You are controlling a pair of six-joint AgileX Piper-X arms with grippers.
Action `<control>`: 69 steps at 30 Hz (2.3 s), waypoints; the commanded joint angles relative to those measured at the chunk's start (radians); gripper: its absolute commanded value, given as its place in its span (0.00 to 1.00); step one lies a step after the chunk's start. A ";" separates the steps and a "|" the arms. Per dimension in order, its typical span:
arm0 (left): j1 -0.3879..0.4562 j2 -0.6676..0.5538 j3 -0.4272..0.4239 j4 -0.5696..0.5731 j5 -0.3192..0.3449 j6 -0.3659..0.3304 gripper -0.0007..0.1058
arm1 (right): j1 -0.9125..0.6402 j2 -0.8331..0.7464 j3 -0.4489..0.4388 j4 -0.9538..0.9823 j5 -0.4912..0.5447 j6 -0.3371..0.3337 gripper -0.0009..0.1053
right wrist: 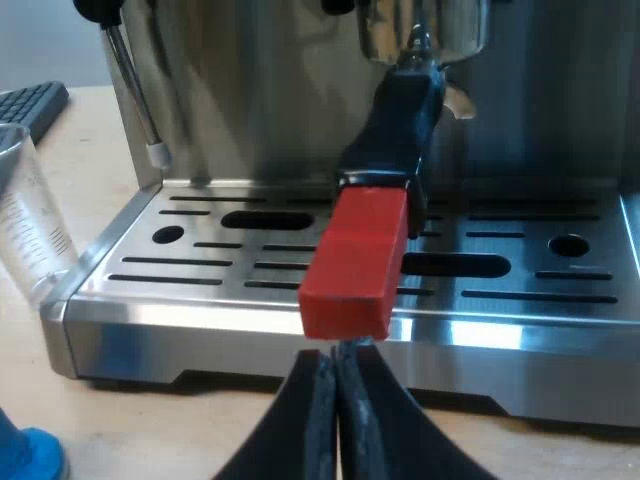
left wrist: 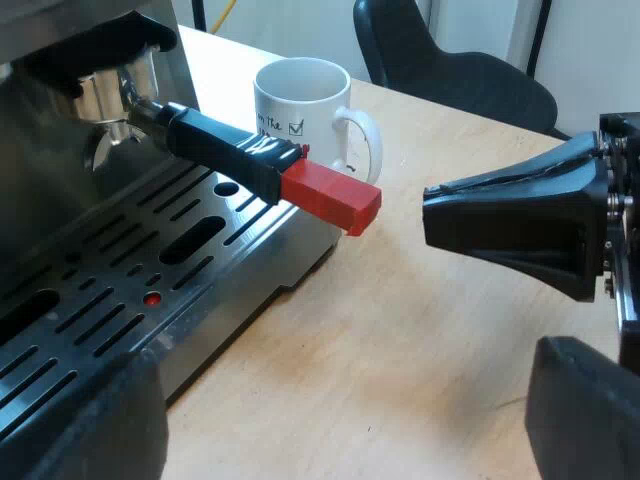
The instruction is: Grind coffee beans and then tamp
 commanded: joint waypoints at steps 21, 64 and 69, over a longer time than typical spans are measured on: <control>-0.004 0.003 0.000 -0.013 0.005 -0.001 0.70 | 0.000 0.000 0.000 -0.007 0.014 -0.002 0.01; -0.004 0.003 0.000 -0.013 0.005 -0.003 0.70 | -0.128 0.000 0.000 -0.014 -0.210 -0.004 0.01; -0.004 0.003 0.000 -0.013 0.005 -0.003 0.70 | -0.128 0.000 0.000 -0.014 -0.210 -0.006 0.01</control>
